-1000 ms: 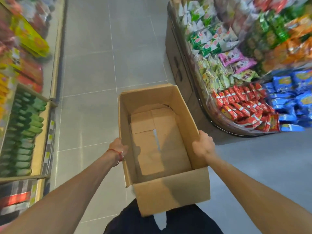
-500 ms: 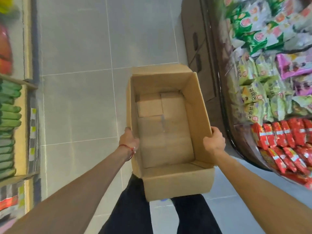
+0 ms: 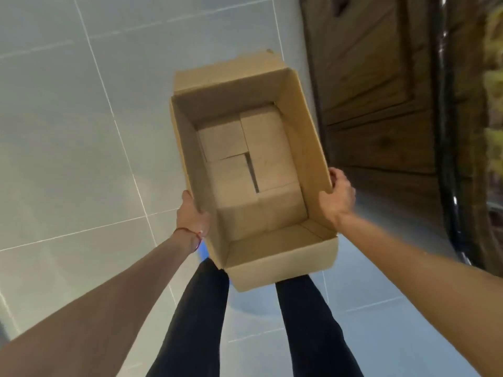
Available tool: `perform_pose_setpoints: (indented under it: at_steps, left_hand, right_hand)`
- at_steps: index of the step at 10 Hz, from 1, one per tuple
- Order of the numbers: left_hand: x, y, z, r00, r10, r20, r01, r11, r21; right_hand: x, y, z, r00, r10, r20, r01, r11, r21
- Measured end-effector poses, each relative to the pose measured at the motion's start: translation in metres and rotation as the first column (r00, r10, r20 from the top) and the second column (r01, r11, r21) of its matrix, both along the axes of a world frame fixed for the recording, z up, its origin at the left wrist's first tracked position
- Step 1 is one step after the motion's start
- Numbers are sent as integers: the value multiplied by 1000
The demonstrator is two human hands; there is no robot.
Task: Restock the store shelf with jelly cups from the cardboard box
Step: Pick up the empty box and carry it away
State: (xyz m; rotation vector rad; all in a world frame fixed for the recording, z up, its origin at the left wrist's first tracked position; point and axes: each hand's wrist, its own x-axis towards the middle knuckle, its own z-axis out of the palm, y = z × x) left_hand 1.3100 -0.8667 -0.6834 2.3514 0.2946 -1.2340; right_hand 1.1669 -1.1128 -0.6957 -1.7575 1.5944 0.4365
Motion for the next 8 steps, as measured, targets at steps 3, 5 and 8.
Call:
perform_pose_setpoints:
  at_steps: [3, 5, 8]
  left_hand:
    - [6, -59, -125, 985, -102, 136, 99, 995, 25]
    - [19, -76, -141, 992, -23, 124, 25, 1000, -12]
    - [44, -81, -71, 984, -165, -62, 166, 986, 5]
  right_hand:
    - [-4, -54, -116, 999, 14, -51, -17, 999, -52]
    - [7, -77, -129, 995, 93, -27, -94, 995, -29]
    - [26, -51, -62, 998, -26, -49, 26, 1000, -1]
